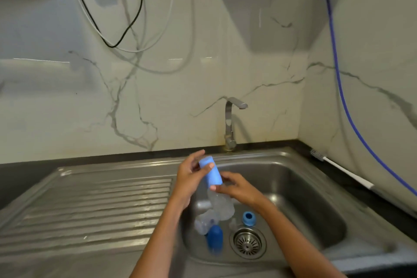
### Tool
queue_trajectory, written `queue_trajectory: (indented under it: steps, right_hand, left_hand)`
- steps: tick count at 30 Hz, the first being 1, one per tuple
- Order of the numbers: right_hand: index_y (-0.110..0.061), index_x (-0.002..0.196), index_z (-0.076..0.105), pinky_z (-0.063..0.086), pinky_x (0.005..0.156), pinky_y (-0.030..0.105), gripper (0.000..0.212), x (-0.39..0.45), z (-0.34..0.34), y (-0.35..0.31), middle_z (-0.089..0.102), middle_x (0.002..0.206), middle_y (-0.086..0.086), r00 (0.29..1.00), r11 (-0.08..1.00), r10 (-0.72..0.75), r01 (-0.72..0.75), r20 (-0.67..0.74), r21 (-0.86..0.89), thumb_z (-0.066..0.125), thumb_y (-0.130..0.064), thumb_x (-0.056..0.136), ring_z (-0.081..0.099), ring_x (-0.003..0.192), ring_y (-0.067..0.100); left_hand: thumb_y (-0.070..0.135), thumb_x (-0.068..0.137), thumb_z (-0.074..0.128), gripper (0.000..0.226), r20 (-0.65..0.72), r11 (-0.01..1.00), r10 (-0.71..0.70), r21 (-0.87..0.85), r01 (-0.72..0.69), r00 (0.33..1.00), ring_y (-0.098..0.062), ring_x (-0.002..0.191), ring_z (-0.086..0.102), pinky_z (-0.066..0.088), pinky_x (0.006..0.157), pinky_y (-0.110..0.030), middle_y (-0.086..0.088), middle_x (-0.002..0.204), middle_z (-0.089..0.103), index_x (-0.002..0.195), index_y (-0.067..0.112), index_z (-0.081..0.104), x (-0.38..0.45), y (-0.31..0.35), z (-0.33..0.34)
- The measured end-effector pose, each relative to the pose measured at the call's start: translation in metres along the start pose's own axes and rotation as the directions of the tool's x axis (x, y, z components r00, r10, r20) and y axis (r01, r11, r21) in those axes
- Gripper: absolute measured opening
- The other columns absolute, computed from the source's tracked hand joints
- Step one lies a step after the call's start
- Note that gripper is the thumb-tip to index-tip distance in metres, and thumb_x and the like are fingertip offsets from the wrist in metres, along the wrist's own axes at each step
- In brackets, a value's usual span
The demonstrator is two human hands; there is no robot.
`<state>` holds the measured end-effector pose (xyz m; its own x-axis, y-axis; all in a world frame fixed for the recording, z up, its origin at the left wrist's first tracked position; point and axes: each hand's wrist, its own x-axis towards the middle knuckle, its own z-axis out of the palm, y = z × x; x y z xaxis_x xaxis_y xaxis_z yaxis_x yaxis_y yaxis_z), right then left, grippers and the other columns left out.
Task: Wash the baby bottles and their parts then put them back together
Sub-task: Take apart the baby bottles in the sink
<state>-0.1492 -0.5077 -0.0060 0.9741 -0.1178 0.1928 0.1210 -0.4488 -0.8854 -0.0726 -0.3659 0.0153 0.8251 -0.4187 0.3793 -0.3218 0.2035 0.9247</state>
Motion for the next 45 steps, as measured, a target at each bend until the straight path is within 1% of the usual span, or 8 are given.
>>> queue_trajectory:
  steps: [10,16,26,33,36,39,42,45]
  right_hand:
    - [-0.006,0.124,0.056,0.053,0.083,0.027,0.038,-0.003,0.006,-0.004,0.066,0.111,0.010,0.982,0.958,0.102,-0.140,0.156,0.252,0.061,-0.026,0.092,0.064,0.099,0.017]
    - [0.000,0.122,0.061,0.050,0.096,0.038,0.046,-0.002,0.000,-0.001,0.065,0.119,0.019,0.967,0.897,0.105,-0.192,0.231,0.398,0.065,-0.028,0.085,0.063,0.108,0.027]
    - [-0.003,0.109,0.062,0.052,0.079,0.034,0.033,0.005,0.020,-0.005,0.064,0.095,0.009,0.968,0.969,0.180,-0.206,-0.177,-0.140,0.071,-0.024,0.085,0.061,0.086,0.017]
    - [-0.019,0.106,0.058,0.036,0.066,0.019,0.023,0.002,0.043,-0.015,0.066,0.097,-0.004,0.885,0.705,-0.053,-0.294,-0.462,-0.645,0.063,-0.034,0.090,0.060,0.081,0.010]
    - [-0.010,0.098,0.067,0.049,0.069,0.028,0.028,0.003,0.021,-0.010,0.068,0.089,0.002,0.957,0.947,0.093,-0.170,-0.273,-0.274,0.075,-0.030,0.081,0.061,0.076,0.012]
    - [-0.014,0.098,0.075,0.054,0.079,0.029,0.028,-0.005,-0.005,-0.009,0.074,0.099,0.006,0.971,0.949,0.202,-0.227,0.127,0.218,0.078,-0.031,0.076,0.068,0.088,0.015]
    - [-0.015,0.100,0.075,0.052,0.078,0.027,0.031,-0.004,-0.015,-0.008,0.074,0.100,0.003,0.962,0.949,0.200,-0.237,0.185,0.209,0.078,-0.031,0.074,0.069,0.091,0.014]
    - [-0.011,0.100,0.073,0.053,0.076,0.029,0.028,-0.002,-0.011,-0.008,0.073,0.096,0.007,0.976,0.973,0.216,-0.217,0.026,0.075,0.076,-0.029,0.079,0.069,0.085,0.016]
  left_hand:
    - [0.020,0.077,0.069,0.045,0.181,0.967,-0.125,-0.196,0.160,0.976,-0.021,0.107,0.065,0.052,0.091,-0.028,-0.010,0.109,0.071,0.118,0.006,0.062,0.009,-0.016,-0.010]
    - [0.021,0.085,0.061,0.044,0.368,0.927,-0.198,-0.231,0.295,0.909,-0.025,0.115,0.061,0.047,0.101,-0.039,-0.015,0.121,0.066,0.124,0.000,0.056,0.006,-0.016,-0.016]
    - [0.017,0.084,0.069,0.023,-0.121,0.966,-0.235,-0.135,0.218,0.965,-0.016,0.087,0.068,0.053,0.066,-0.019,-0.010,0.096,0.071,0.104,0.006,0.067,-0.008,-0.024,0.021]
    - [0.021,0.073,0.080,0.026,-0.362,0.962,-0.262,-0.176,0.211,0.894,-0.014,0.079,0.068,0.050,0.060,-0.017,-0.004,0.084,0.072,0.093,0.007,0.070,-0.010,-0.024,0.037]
    - [0.023,0.075,0.078,0.028,-0.191,0.952,-0.296,-0.135,0.273,0.936,-0.013,0.081,0.069,0.053,0.064,-0.019,-0.007,0.091,0.072,0.097,0.010,0.066,-0.007,-0.019,0.020]
    - [0.021,0.084,0.066,0.032,0.264,0.918,-0.271,-0.219,0.331,0.926,-0.018,0.099,0.068,0.055,0.086,-0.028,-0.013,0.112,0.070,0.113,0.009,0.065,-0.005,-0.017,-0.004]
    - [0.018,0.090,0.058,0.038,0.415,0.887,-0.209,-0.300,0.350,0.885,-0.023,0.115,0.062,0.050,0.097,-0.035,-0.011,0.122,0.066,0.124,0.003,0.059,-0.003,-0.016,-0.002]
    - [0.024,0.088,0.062,0.034,0.221,0.946,-0.232,-0.176,0.273,0.947,-0.019,0.105,0.066,0.053,0.087,-0.027,-0.007,0.110,0.071,0.115,0.005,0.066,-0.005,-0.018,0.009]
